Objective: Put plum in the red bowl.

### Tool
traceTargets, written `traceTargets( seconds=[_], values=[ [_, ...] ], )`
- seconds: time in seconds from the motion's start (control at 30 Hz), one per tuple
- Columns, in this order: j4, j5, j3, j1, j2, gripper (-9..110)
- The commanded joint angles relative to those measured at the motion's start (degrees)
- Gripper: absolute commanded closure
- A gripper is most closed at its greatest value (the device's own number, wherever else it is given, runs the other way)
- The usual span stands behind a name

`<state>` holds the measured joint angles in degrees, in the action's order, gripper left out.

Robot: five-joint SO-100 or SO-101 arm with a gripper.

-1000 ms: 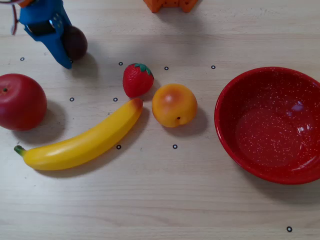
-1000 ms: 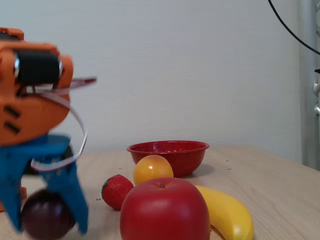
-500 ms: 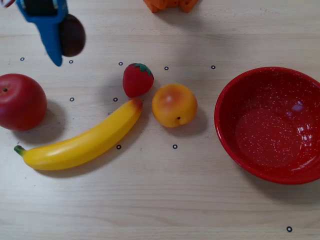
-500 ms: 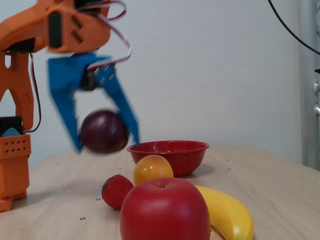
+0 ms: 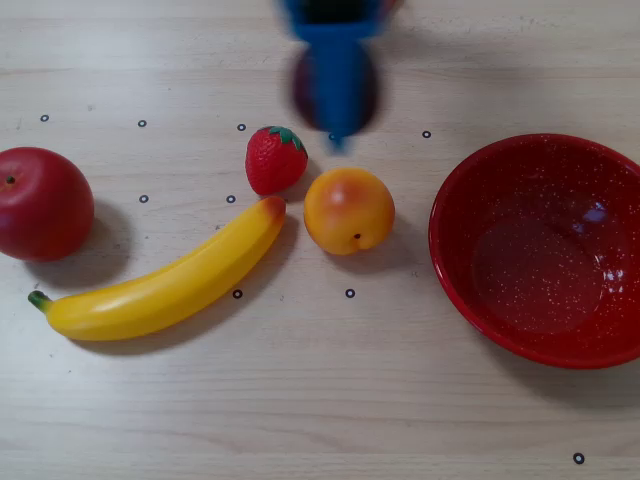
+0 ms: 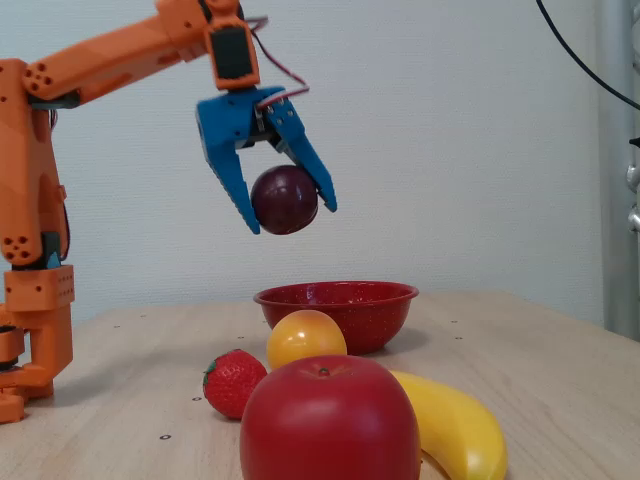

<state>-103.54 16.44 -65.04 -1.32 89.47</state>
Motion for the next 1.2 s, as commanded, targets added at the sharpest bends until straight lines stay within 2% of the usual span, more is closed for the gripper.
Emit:
traceTargets(
  seconds=[0.0,0.33,0.57,0.83,1.03,1.17],
  values=[
    [-0.97,-5.01,3.52,-7.03,5.01,101],
    [13.45,-9.14,4.75,-21.71,-2.37,101],
    [25.31,-4.83,2.64,-27.07,-10.02,101],
    [42.28,2.72,-5.1,-27.51,-16.61,101],
    [44.74,5.54,-7.91,-25.31,-18.9,63],
    [43.95,5.45,-7.21,-24.26,-18.63,55]
  ],
)
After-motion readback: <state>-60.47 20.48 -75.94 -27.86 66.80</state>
